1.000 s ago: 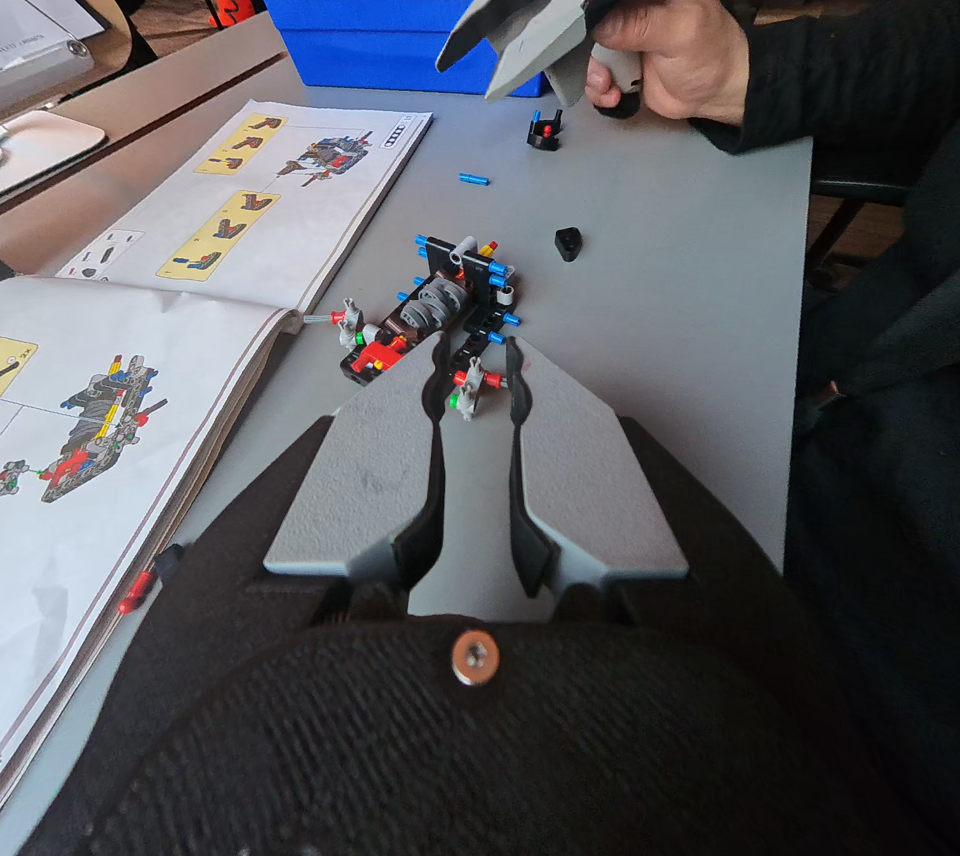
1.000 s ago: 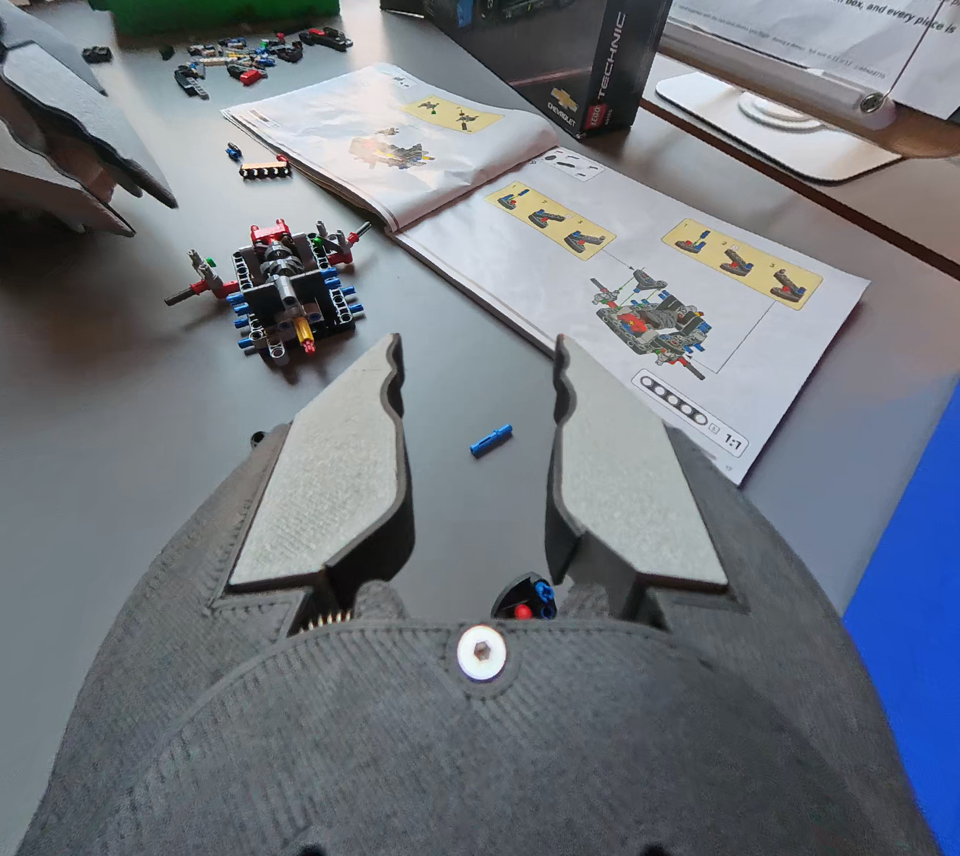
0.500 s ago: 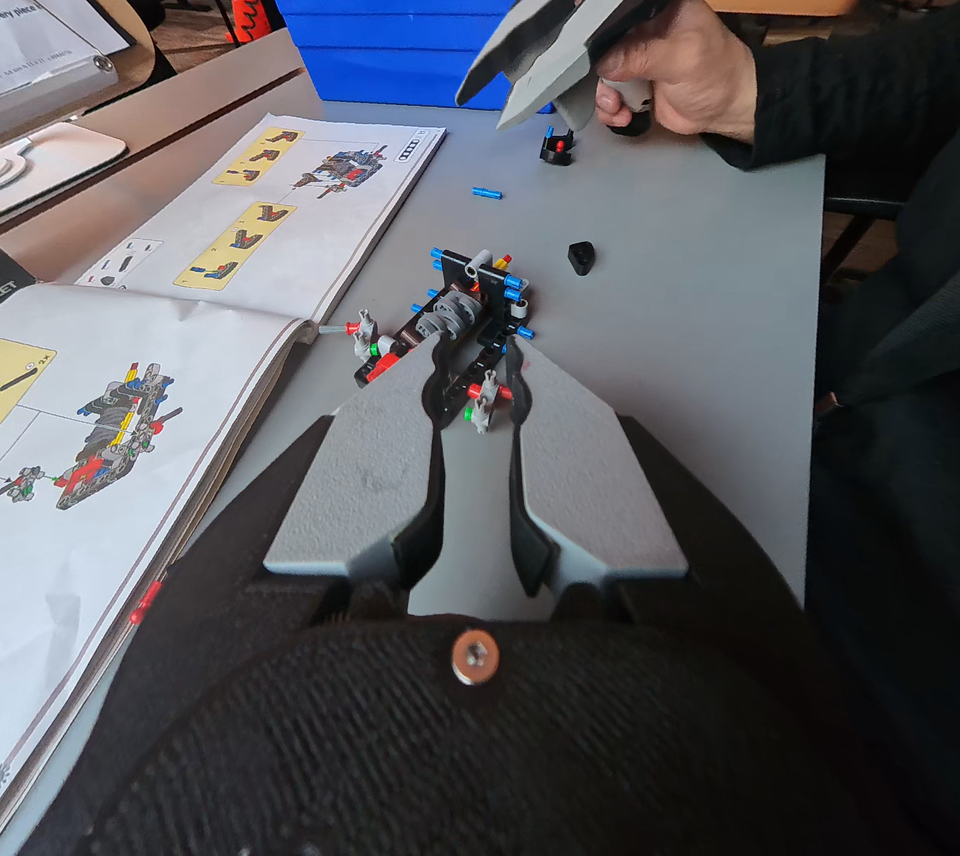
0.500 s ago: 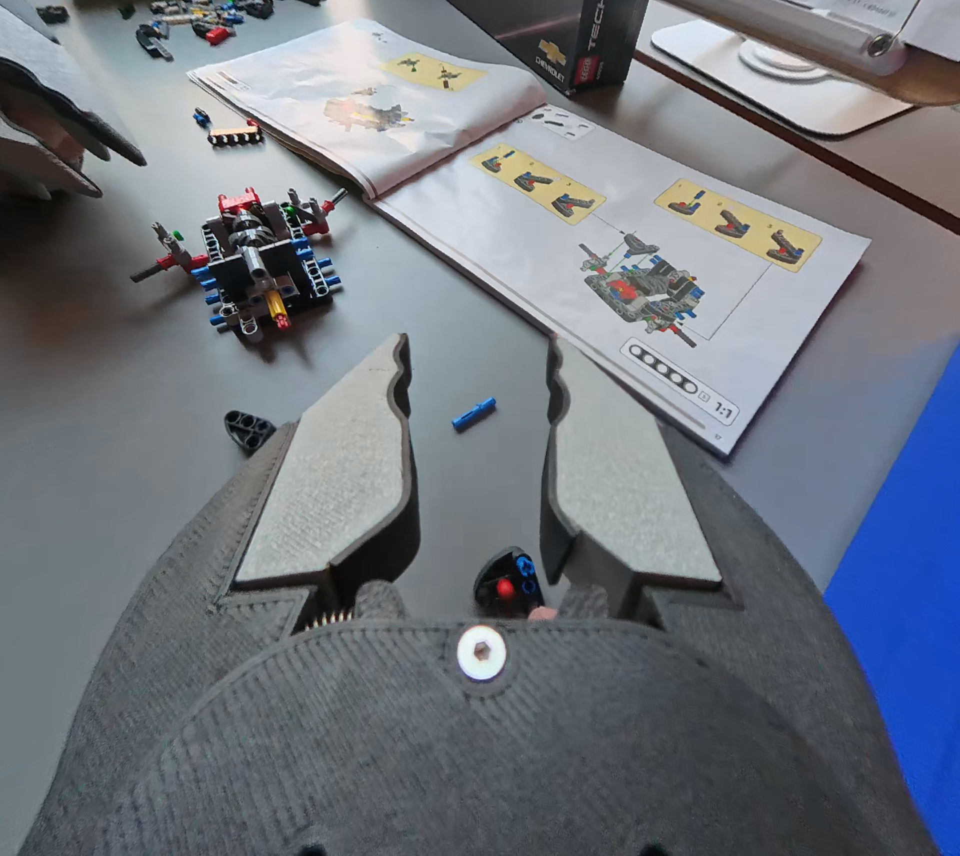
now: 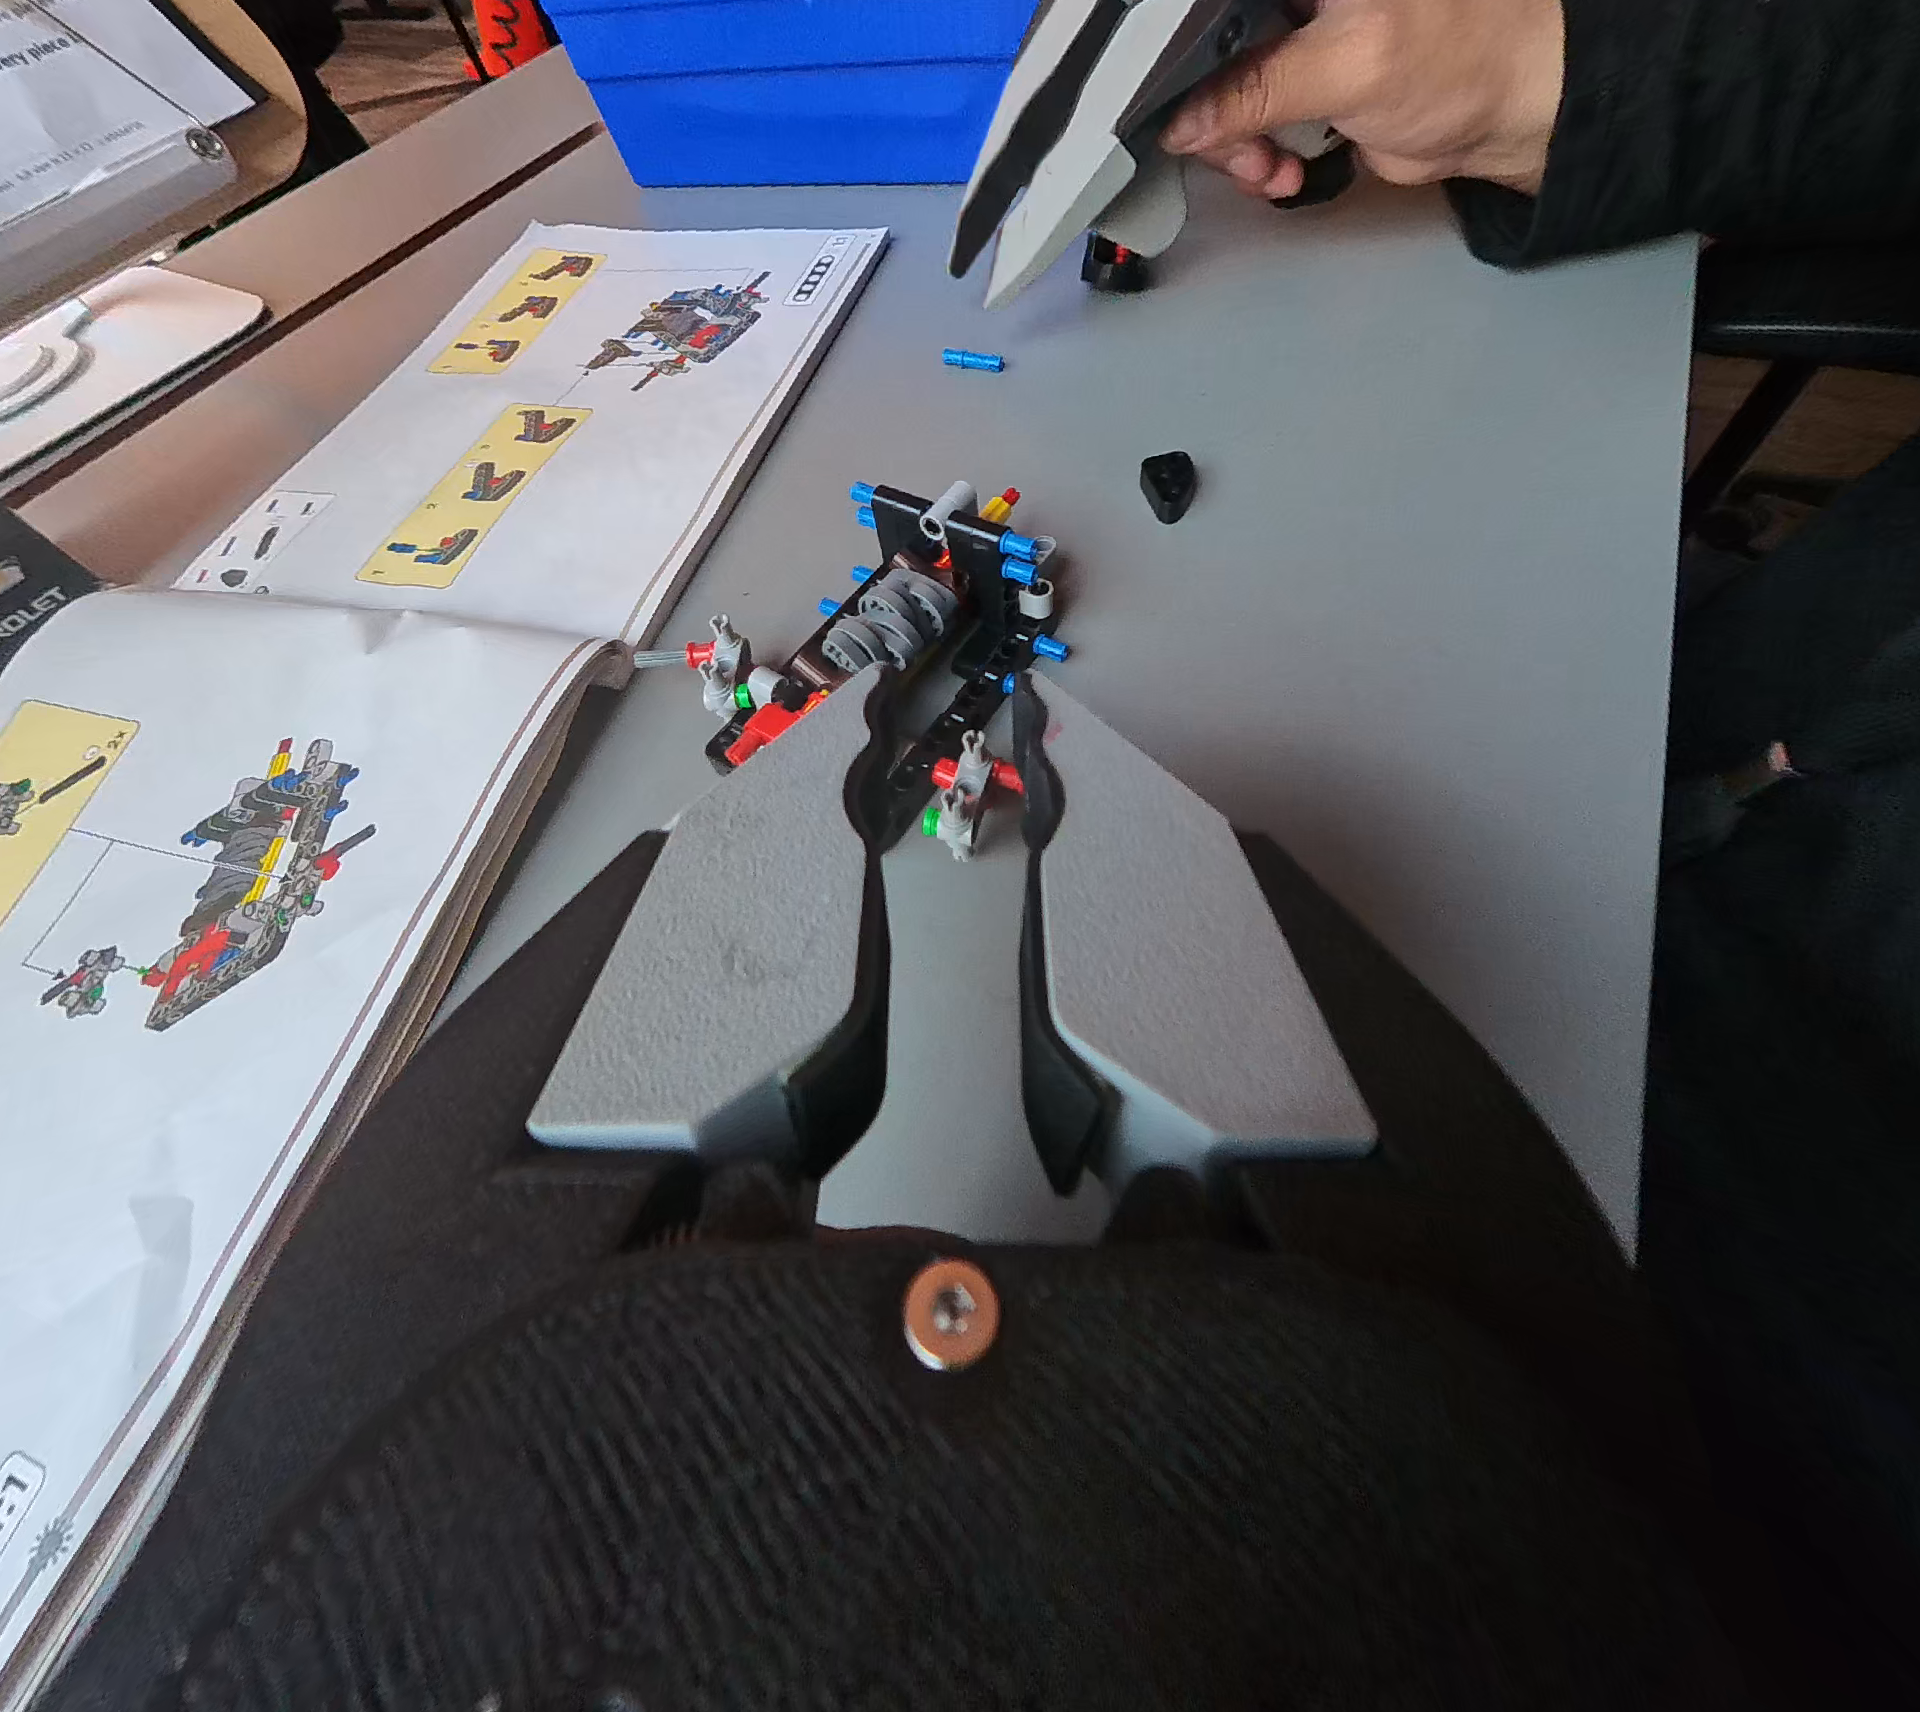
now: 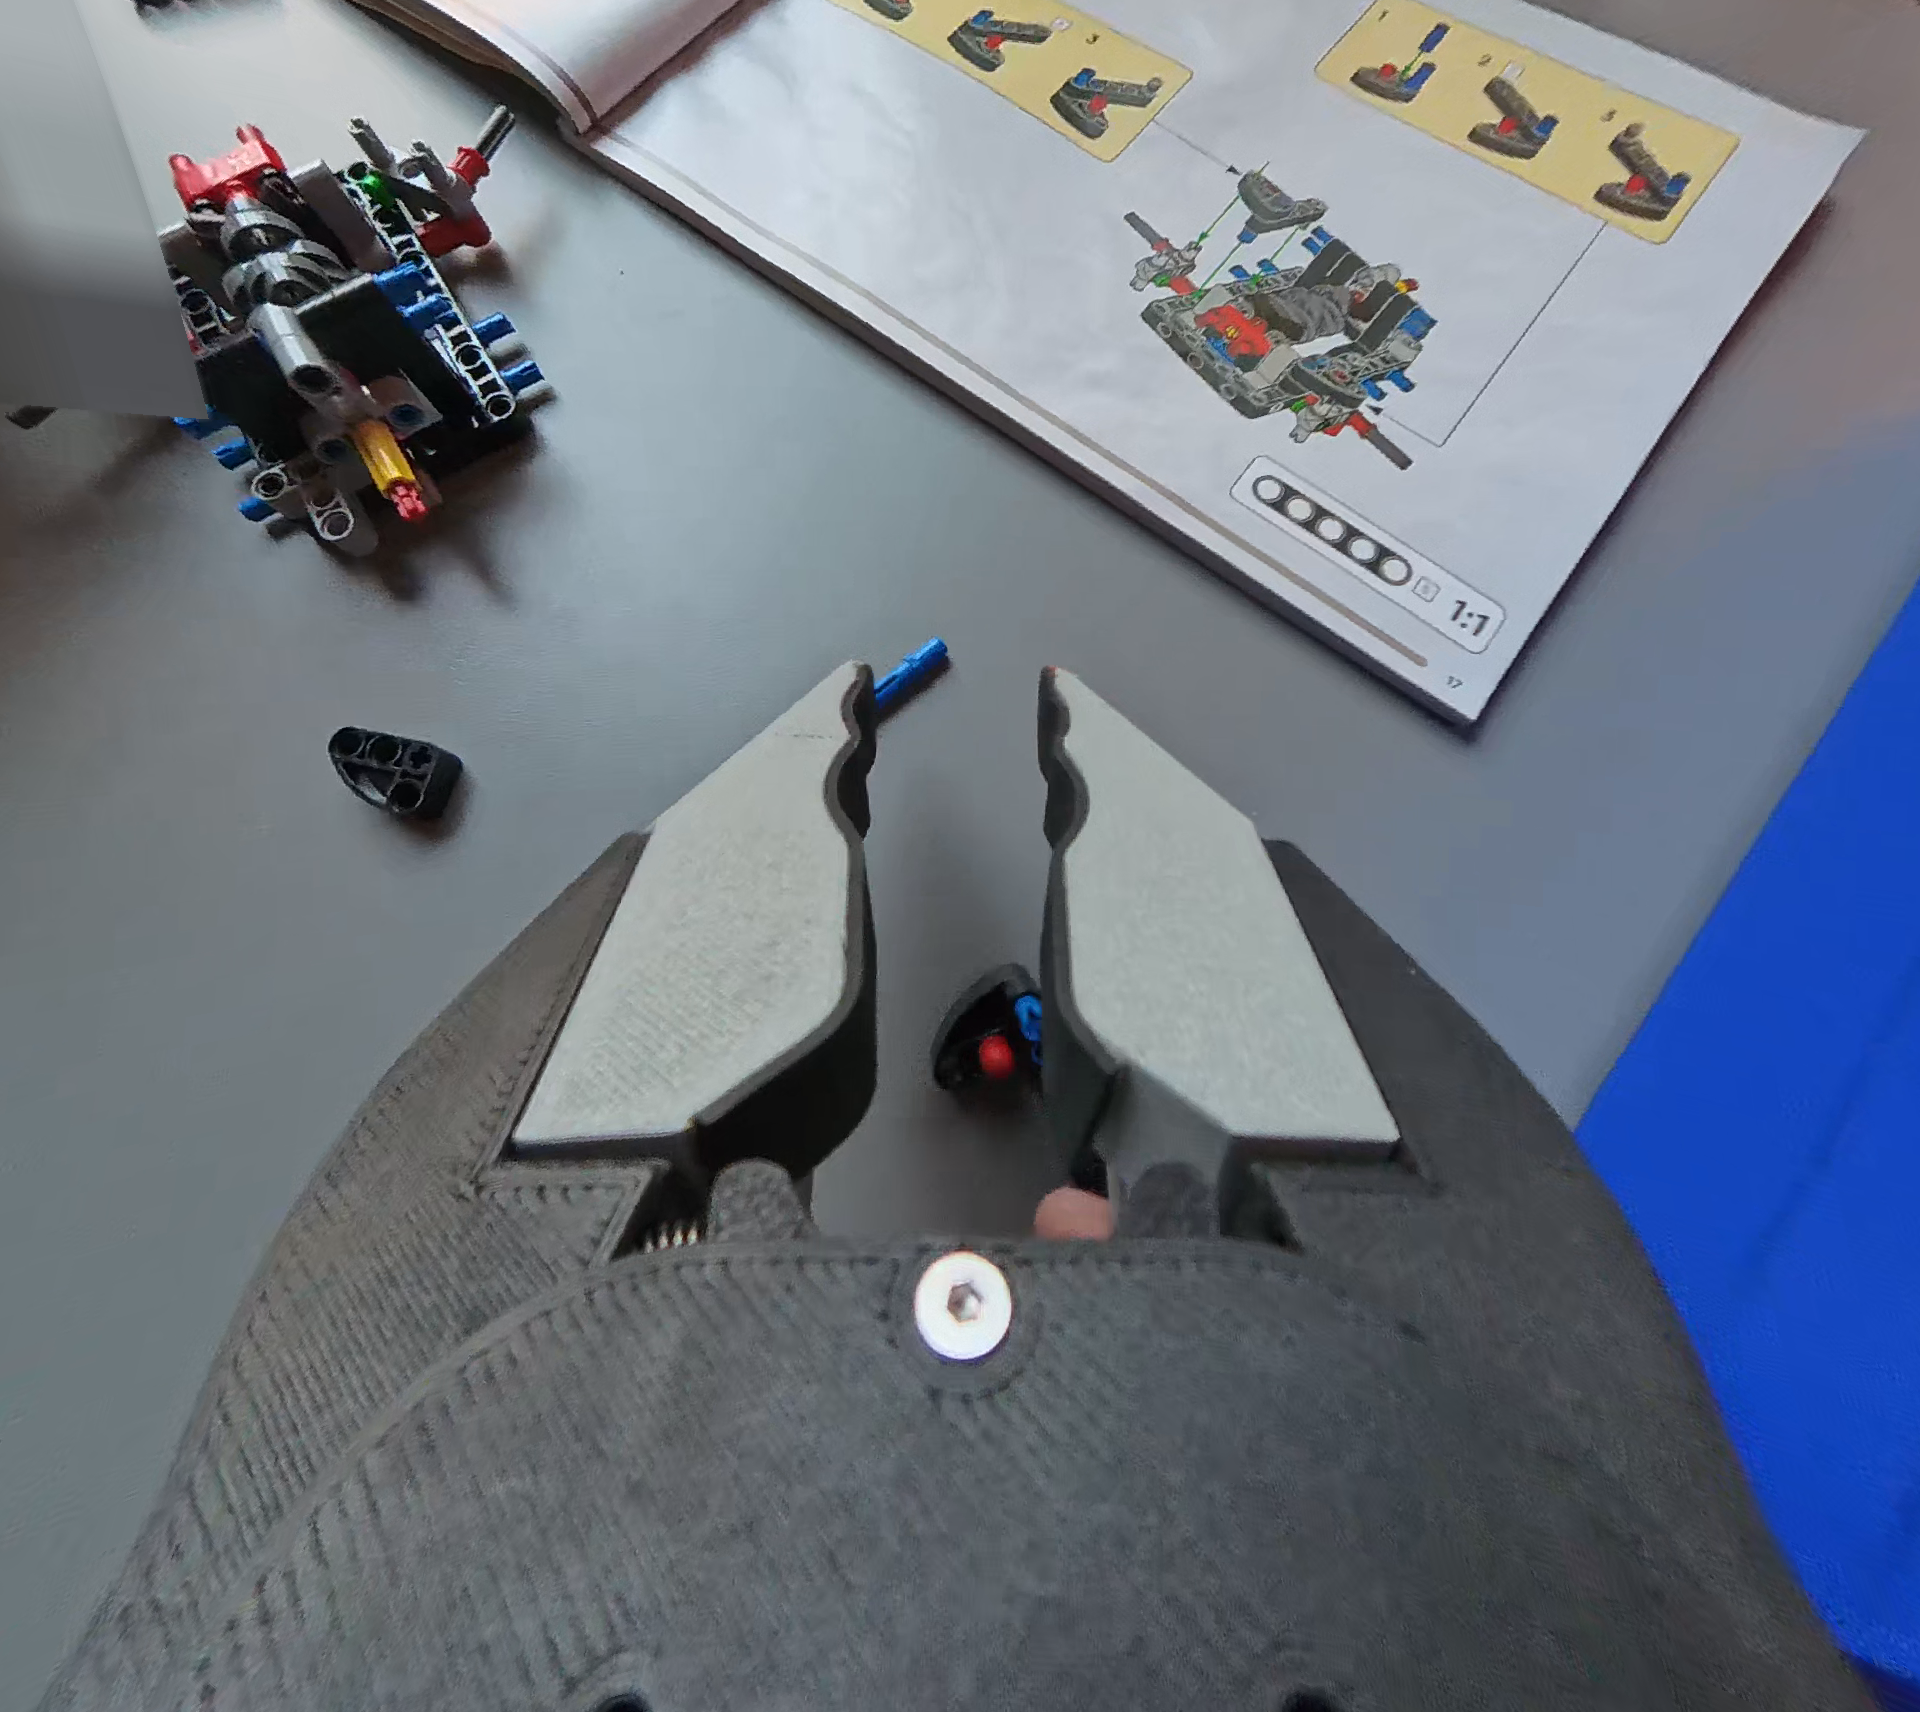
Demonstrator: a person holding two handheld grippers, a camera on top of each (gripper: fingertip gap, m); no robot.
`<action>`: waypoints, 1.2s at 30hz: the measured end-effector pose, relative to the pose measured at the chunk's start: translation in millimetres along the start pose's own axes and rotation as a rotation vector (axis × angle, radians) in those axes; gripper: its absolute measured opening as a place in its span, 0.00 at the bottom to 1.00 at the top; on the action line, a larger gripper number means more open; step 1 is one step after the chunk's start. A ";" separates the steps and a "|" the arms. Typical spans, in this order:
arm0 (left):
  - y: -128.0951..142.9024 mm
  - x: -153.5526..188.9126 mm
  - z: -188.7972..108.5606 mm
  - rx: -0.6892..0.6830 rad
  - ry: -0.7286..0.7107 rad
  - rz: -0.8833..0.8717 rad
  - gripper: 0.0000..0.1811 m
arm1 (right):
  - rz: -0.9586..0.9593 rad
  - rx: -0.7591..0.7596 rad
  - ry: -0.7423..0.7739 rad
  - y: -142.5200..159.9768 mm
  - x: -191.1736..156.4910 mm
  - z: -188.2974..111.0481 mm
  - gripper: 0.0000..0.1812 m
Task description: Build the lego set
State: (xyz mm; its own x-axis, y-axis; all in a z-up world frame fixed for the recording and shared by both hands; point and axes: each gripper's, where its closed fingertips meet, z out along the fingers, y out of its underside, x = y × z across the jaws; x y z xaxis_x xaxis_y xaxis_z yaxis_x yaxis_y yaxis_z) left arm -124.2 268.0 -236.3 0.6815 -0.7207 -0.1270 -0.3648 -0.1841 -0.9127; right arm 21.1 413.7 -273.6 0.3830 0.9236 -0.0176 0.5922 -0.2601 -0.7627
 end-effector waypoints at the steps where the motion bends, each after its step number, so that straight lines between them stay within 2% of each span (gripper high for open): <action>1: 0.7 0.4 0.7 -0.007 -0.005 0.008 0.10 | 0.010 -0.014 -0.016 2.2 -2.6 2.1 0.15; 8: 2.9 21.8 8.9 -0.051 0.040 0.071 0.10 | 0.022 -0.102 -0.056 8.9 -13.8 17.6 0.13; 10: 5.0 23.7 10.5 -0.068 0.027 0.104 0.09 | 0.008 -0.111 -0.047 9.1 -14.1 18.5 0.10; 13: 6.2 25.0 11.5 -0.078 0.009 0.140 0.09 | -0.032 -0.109 -0.028 10.4 -14.2 18.6 0.00; 17: 1.2 30.6 12.9 -0.057 0.019 0.115 0.08 | -0.066 -0.110 -0.027 9.7 -17.8 16.7 0.00; 24: -17.3 28.4 22.1 -0.010 -0.015 -0.051 0.03 | -0.277 0.190 -0.079 -37.3 -61.0 -12.7 0.00; 27: -21.8 19.6 27.0 -0.039 -0.102 0.020 0.05 | -0.293 0.337 -0.115 -55.5 -77.1 -27.4 0.00; 32: -47.9 24.2 43.7 0.017 -0.144 0.104 0.14 | -0.097 0.486 -0.366 -74.9 -107.5 -41.3 0.00; 36: -61.9 20.8 58.3 0.050 -0.189 0.191 0.18 | 0.091 0.505 -0.561 -80.0 -124.0 -40.9 0.00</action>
State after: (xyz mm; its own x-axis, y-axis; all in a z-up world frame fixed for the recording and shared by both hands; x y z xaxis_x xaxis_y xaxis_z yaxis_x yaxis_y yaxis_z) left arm -50.4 303.4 -205.1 0.7113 -0.6010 -0.3645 -0.4697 -0.0206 -0.8826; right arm -44.8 308.5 -184.0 -0.0827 0.9446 -0.3175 0.1274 -0.3060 -0.9435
